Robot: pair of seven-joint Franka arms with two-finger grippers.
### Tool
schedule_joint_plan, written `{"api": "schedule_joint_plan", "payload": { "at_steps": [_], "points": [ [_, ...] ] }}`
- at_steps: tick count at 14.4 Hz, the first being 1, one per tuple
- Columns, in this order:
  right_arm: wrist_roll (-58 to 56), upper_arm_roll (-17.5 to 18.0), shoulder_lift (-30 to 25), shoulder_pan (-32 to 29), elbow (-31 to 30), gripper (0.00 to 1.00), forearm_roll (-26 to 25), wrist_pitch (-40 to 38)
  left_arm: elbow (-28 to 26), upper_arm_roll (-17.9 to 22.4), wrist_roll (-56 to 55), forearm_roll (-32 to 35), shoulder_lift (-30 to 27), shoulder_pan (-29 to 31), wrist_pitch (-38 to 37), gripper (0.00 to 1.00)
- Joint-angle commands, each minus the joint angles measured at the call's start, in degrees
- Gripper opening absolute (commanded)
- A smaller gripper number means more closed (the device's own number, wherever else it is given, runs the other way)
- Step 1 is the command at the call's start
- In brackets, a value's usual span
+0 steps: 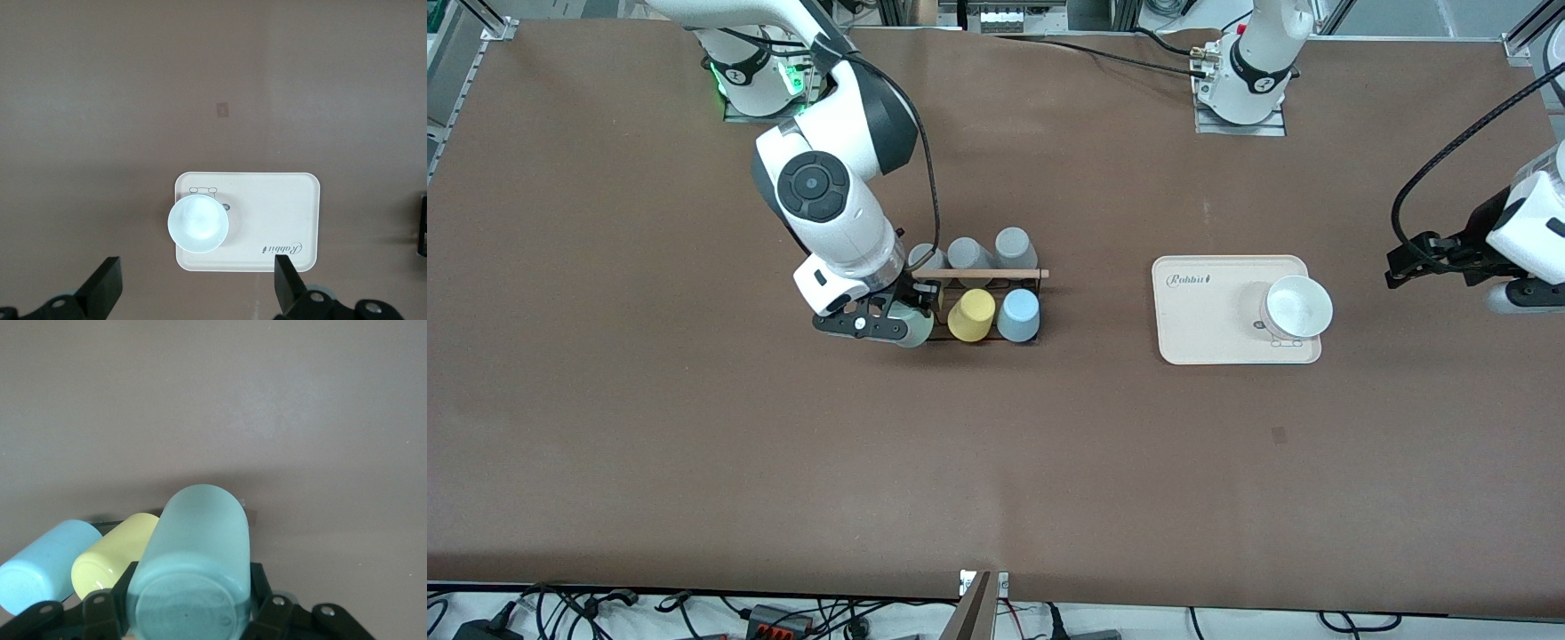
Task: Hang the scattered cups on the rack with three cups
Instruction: 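Lower the mint cup onto the rack beside the yellow cup, right gripper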
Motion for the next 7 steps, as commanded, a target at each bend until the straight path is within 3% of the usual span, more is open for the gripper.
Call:
{"api": "schedule_joint_plan", "payload": {
  "at_steps": [1, 3, 7],
  "points": [
    [1.2, 0.3, 1.4, 1.1, 1.1, 0.13, 0.8, -0.7, -5.2, -0.7, -0.3, -1.0, -2.1, -0.1, 3.5, 1.00],
    [2.0, 0.4, 1.9, 1.2, 1.1, 0.13, 0.8, -0.3, -8.0, -0.8, -0.8, -1.0, -3.2, 0.0, 7.7, 1.00],
    [2.4, 0.4, 2.7, 2.1, 0.8, 0.14, 0.5, -0.1, -7.5, -0.8, -0.9, -0.7, -4.7, 0.1, 4.6, 1.00]
  ]
}}
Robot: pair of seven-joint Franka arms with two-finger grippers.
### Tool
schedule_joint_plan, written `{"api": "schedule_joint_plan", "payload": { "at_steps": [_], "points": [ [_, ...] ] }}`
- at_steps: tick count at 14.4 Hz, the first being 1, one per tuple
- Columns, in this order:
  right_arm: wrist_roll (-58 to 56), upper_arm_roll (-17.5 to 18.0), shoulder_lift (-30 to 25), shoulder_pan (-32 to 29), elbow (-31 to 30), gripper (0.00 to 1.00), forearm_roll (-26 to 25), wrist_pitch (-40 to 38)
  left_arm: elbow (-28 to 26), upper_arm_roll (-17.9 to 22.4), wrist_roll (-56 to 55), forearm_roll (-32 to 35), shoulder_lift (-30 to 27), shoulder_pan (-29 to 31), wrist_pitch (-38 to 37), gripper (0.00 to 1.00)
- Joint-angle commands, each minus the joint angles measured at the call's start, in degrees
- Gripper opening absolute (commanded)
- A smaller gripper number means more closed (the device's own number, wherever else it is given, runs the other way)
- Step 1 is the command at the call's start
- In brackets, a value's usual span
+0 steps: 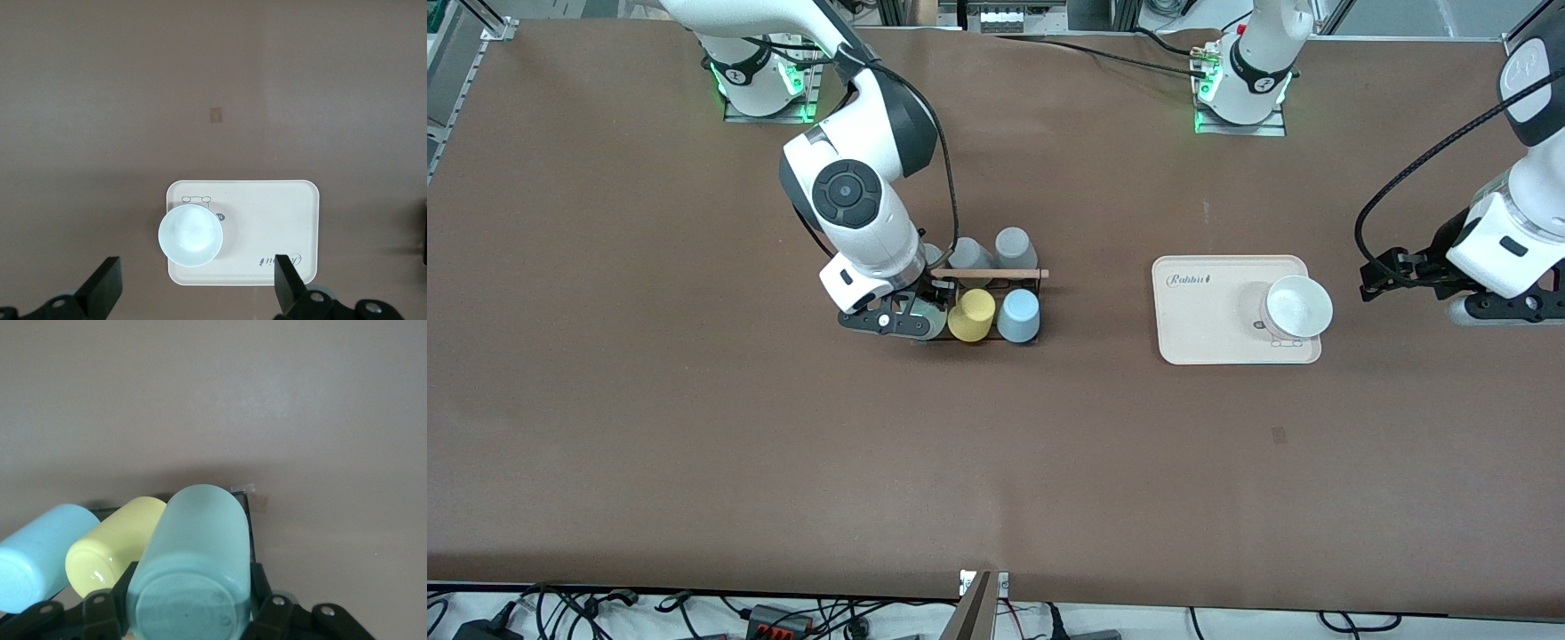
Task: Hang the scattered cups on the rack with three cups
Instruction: 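Lower the mint cup onto the rack beside the yellow cup, right gripper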
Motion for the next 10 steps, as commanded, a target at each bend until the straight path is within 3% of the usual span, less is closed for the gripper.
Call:
{"api": "schedule_joint_plan", "payload": {
  "at_steps": [1, 10],
  "points": [
    [1.0, 0.1, 0.8, 0.3, 0.7, 0.14, 0.4, -0.2, -1.9, -0.2, -0.3, -0.5, -3.4, 0.2, -1.7, 1.00],
    [1.0, 0.1, 1.3, 0.5, -1.9, 0.15, -0.3, 1.1, -1.6, -0.2, 0.9, -0.1, -4.4, 0.3, -5.3, 1.00]
  ]
}}
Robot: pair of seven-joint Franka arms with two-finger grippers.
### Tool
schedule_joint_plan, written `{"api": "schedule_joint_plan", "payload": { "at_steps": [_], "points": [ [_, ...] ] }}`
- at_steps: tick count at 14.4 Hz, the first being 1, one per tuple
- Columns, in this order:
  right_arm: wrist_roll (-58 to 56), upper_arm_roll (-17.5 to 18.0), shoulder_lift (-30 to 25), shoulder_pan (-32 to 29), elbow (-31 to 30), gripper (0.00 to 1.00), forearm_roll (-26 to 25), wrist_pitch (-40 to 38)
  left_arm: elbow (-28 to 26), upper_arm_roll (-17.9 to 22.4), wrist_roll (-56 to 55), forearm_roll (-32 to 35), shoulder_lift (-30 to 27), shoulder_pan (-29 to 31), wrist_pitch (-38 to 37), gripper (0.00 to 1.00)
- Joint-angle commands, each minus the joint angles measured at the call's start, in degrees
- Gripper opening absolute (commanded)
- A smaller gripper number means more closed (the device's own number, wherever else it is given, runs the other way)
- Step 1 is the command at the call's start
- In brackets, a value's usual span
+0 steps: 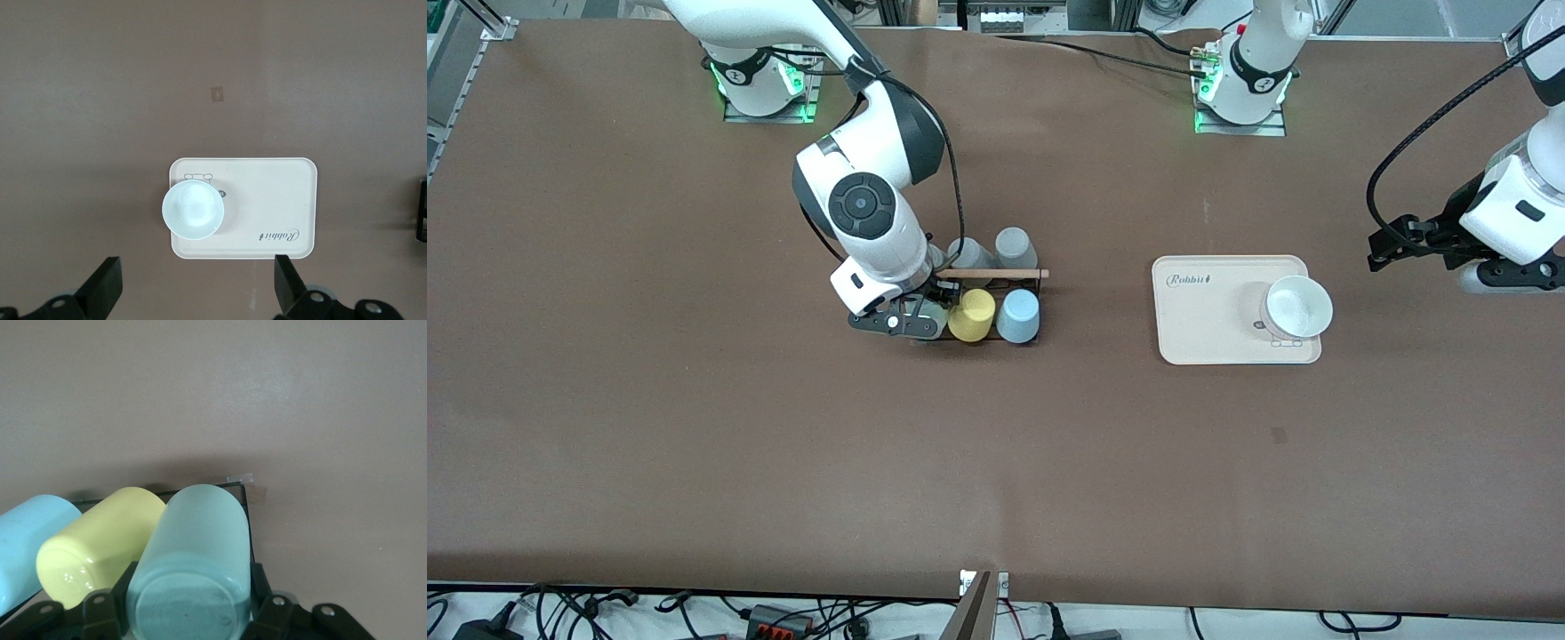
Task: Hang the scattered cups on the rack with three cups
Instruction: 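Lower the mint cup onto the rack beside the yellow cup, right gripper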
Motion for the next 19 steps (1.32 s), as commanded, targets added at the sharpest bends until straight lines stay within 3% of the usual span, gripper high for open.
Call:
{"api": "schedule_joint_plan", "payload": {
  "at_steps": [1, 6, 9, 10, 12, 19],
  "points": [
    [0.9, 0.1, -0.1, 0.2, -1.7, 0.15, -0.4, 1.9, -1.4, -0.2, 0.7, -0.1, -1.7, 0.3, -0.5, 1.00],
    [0.9, 0.1, 0.6, 0.2, -3.6, 0.16, -0.9, 4.7, -1.2, -0.3, 0.9, 0.0, -1.9, 0.4, -1.1, 1.00],
    [0.9, 0.1, 1.3, 0.2, -3.7, 0.23, -0.9, 5.3, -1.3, -0.6, 0.8, 0.0, -2.7, 0.5, -1.0, 1.00],
    [0.9, 0.1, 1.3, 0.2, -3.7, 0.37, -0.9, 5.3, -1.3, -1.4, 0.8, 0.0, -2.7, 1.3, -1.0, 1.00],
    [0.9, 0.1, 1.3, 0.1, -3.7, 1.00, -0.8, 5.3, -1.3, -2.6, 0.3, 0.1, -2.6, 1.5, -0.7, 1.00],
    [-0.2, 0.1, -0.6, -0.7, -2.7, 1.00, -0.7, 4.4, -1.3, -2.7, 0.2, 0.1, -2.7, 1.7, -0.8, 1.00]
  ]
}}
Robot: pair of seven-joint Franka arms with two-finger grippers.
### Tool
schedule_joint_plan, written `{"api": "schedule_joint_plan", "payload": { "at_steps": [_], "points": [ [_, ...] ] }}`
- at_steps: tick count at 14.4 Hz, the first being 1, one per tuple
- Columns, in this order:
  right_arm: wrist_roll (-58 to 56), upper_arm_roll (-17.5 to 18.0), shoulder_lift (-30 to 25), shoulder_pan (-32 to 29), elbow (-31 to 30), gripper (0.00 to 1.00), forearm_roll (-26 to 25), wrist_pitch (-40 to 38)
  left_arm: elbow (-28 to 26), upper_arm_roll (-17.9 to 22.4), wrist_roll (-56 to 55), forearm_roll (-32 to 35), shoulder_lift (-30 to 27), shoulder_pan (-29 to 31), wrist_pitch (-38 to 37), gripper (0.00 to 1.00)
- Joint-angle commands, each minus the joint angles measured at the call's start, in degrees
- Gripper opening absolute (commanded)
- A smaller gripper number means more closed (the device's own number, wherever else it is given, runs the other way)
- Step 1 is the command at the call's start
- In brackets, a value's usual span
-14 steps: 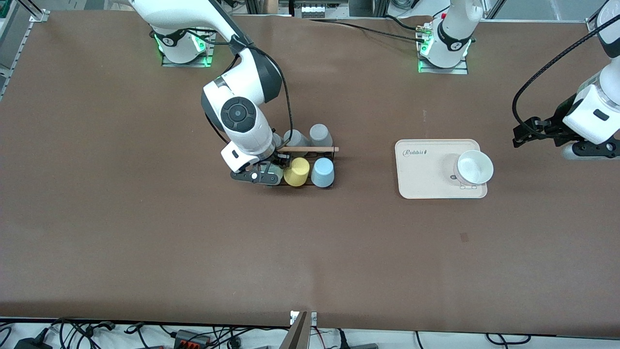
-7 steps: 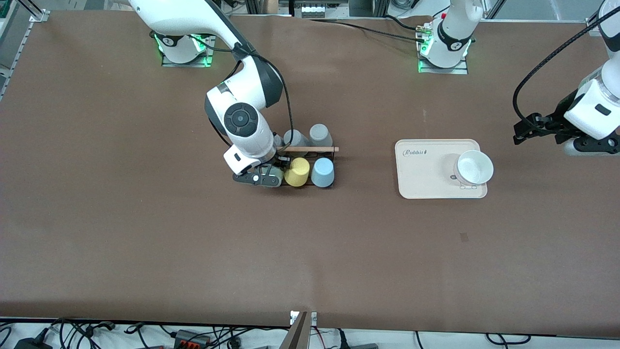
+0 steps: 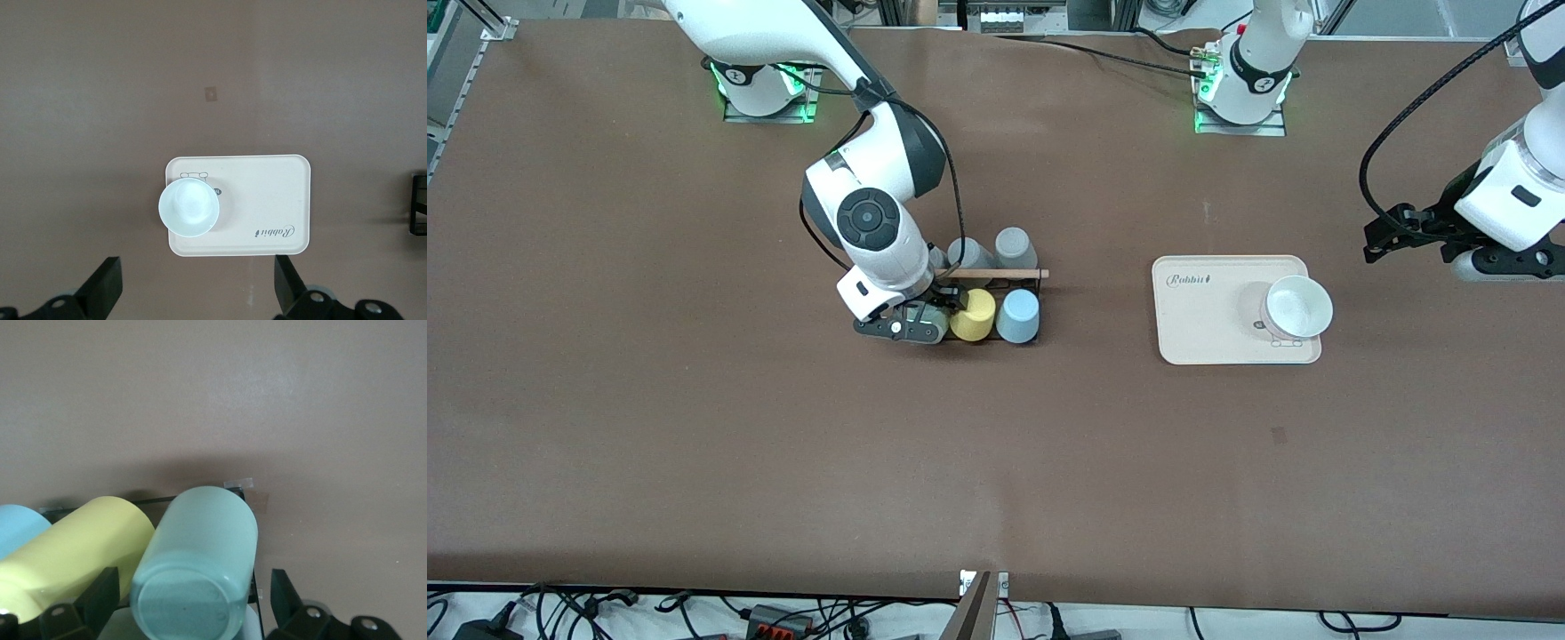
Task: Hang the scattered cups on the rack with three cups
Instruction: 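Open the right gripper and lift it away from the rack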
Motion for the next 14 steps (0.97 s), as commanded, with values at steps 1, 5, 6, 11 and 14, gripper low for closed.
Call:
{"api": "schedule_joint_plan", "payload": {
  "at_steps": [1, 5, 6, 11, 14],
  "points": [
    [-0.3, 0.1, -3.1, -1.1, 0.5, 1.00, -0.5, -2.1, -1.3, -1.1, 0.2, 0.1, -1.5, 1.0, -0.1, 1.00],
    [-1.5, 0.1, -8.9, -4.9, 3.7, 1.00, -0.3, -11.3, -1.3, -1.0, 0.8, 0.1, -1.5, 1.0, -0.2, 1.00],
    [-4.1, 0.2, -10.5, -6.8, 3.9, 1.00, -0.3, -13.3, -1.2, -1.0, 0.9, 0.1, -1.5, 1.0, -0.3, 1.00],
    [-24.3, 0.1, -18.3, -22.1, 3.8, 1.00, -0.6, -20.5, -1.3, -0.9, 1.0, 0.1, -1.6, 1.4, -0.7, 1.00],
    [-37.0, -0.5, -22.0, -30.3, 3.7, 1.00, -1.1, -24.2, -1.3, -0.9, 1.0, 0.1, -1.9, 1.4, -0.6, 1.00]
  ]
}}
